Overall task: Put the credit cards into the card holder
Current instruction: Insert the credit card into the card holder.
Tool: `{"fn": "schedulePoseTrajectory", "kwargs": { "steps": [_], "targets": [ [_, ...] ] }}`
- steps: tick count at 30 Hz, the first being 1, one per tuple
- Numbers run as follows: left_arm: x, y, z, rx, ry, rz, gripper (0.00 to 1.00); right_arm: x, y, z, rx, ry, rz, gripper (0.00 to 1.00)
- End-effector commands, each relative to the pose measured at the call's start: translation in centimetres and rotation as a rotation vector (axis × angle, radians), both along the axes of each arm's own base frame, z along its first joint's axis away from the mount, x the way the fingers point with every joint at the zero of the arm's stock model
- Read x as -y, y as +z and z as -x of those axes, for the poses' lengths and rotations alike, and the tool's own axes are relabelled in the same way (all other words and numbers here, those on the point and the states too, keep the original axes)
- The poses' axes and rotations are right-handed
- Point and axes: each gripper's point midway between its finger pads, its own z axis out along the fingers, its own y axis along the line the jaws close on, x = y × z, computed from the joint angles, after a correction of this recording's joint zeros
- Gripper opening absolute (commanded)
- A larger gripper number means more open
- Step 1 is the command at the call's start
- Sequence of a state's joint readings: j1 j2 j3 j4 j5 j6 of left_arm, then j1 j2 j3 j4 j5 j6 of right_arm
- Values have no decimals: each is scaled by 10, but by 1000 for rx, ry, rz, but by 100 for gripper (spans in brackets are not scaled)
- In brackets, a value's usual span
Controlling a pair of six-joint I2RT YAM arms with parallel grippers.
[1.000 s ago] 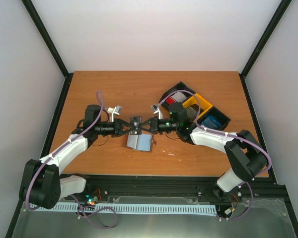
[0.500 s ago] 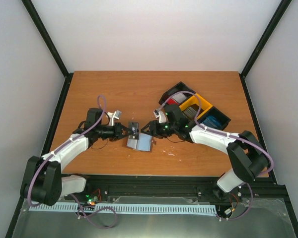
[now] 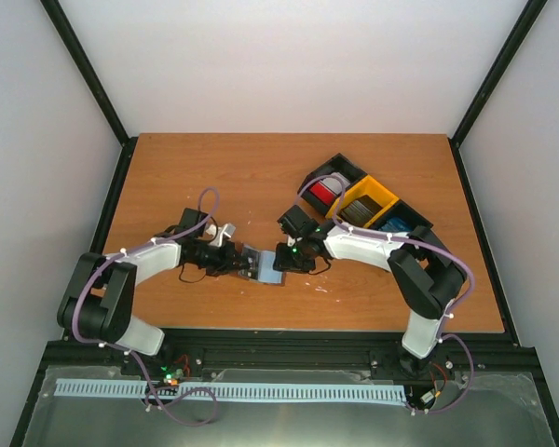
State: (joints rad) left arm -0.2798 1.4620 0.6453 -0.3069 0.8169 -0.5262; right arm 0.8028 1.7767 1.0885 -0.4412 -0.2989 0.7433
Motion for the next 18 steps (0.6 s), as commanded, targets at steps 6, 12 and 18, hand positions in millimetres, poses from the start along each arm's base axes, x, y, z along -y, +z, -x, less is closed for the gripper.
{"fn": "schedulePoseTrajectory", "kwargs": {
  "steps": [6, 12, 18],
  "targets": [
    [7, -3, -13, 33, -50, -18, 1, 42, -14, -4, 30, -67, 317, 41],
    [9, -7, -13, 14, -59, -12, 1, 36, -18, -1, 13, -45, 290, 42],
    [-4, -7, -21, 52, -7, -113, 1, 15, -4, -6, 53, -4, 186, 47]
  ]
}}
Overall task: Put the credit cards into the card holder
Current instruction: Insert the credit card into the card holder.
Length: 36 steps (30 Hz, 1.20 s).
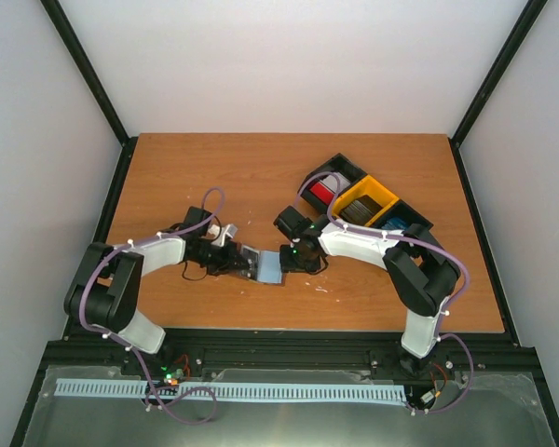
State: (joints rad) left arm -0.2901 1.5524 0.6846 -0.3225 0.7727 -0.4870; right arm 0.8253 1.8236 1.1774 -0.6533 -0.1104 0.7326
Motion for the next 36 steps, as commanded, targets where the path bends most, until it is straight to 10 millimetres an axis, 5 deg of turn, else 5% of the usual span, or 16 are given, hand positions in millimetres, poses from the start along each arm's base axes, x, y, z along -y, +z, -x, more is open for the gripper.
{"fn": "schedulePoseTrajectory", "kwargs": {
  "steps": [1, 36],
  "targets": [
    [-3, 12, -15, 76, 4, -58, 1, -16, 11, -4, 37, 36, -64, 48],
    [20, -1, -8, 36, -92, 113, 1, -29, -22, 6, -70, 50, -83, 43]
  ]
}}
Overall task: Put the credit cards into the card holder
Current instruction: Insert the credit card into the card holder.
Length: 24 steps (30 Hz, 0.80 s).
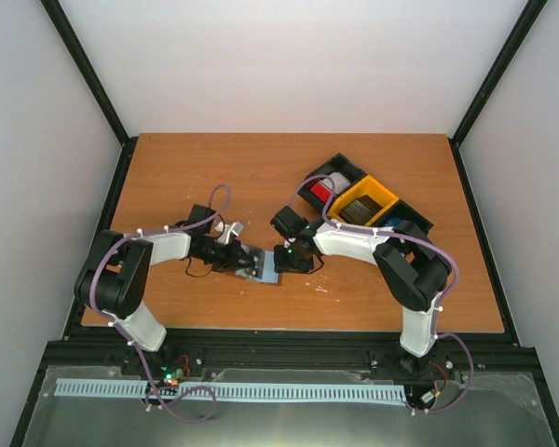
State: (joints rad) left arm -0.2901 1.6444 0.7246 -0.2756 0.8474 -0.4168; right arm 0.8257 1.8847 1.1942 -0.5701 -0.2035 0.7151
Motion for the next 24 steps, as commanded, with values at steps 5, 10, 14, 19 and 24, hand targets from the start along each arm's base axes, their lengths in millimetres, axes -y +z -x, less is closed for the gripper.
{"fn": "schedulePoseTrajectory", "kwargs": {
  "steps": [5, 10, 14, 19, 24],
  "targets": [
    [10, -6, 7, -28, -39, 46, 1, -4, -13, 7, -35, 7, 3, 42],
    [15, -7, 9, -36, -53, 41, 3, -4, -14, 7, -35, 4, 3, 42],
    [11, -8, 7, -33, -35, 2, 19, -3, -14, 7, -36, -2, 6, 42],
    [-5, -3, 0, 0, 24, -133, 40, -3, -14, 6, -34, -10, 6, 42],
    [-15, 6, -2, 13, 63, -193, 49, -1, -16, 7, -35, -15, 10, 41]
  ]
}}
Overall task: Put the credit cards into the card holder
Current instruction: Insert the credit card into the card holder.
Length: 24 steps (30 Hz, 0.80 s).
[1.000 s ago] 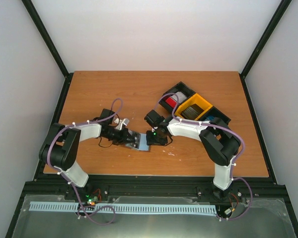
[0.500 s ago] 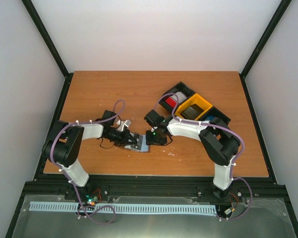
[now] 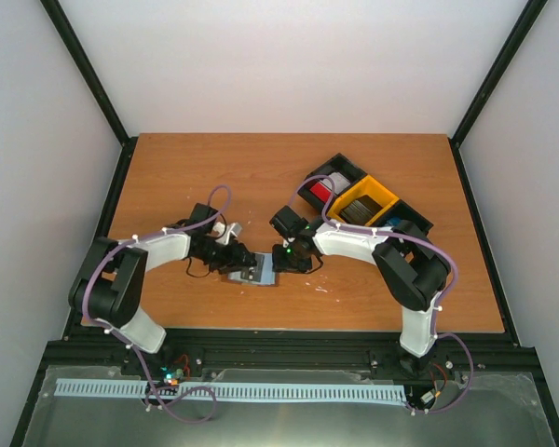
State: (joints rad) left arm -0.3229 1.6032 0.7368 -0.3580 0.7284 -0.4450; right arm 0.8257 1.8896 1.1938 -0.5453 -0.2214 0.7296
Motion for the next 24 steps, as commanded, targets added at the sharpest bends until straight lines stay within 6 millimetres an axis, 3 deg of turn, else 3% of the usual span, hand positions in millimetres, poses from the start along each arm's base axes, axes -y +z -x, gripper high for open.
{"fn": "schedulePoseTrajectory", "kwargs": {
  "steps": [1, 5, 9, 14, 21, 24],
  "targets": [
    [-9, 12, -8, 29, 35, -87, 51, 4, -16, 8, -30, -6, 35, 41],
    [-13, 8, -6, 8, 39, -114, 52, 3, -17, 8, -32, -9, 28, 41],
    [-13, 2, -2, -14, 31, -114, 45, 3, -16, 8, -28, -10, 24, 41],
    [-10, -2, -1, -25, 18, -106, 44, 1, -17, 8, -31, -11, 18, 41],
    [-1, -1, -1, -25, 0, -73, 24, -3, -17, 8, -36, -5, -1, 38],
    [1, -2, -2, -26, -5, -68, 21, -4, -17, 9, -43, -2, -11, 34]
  ]
}}
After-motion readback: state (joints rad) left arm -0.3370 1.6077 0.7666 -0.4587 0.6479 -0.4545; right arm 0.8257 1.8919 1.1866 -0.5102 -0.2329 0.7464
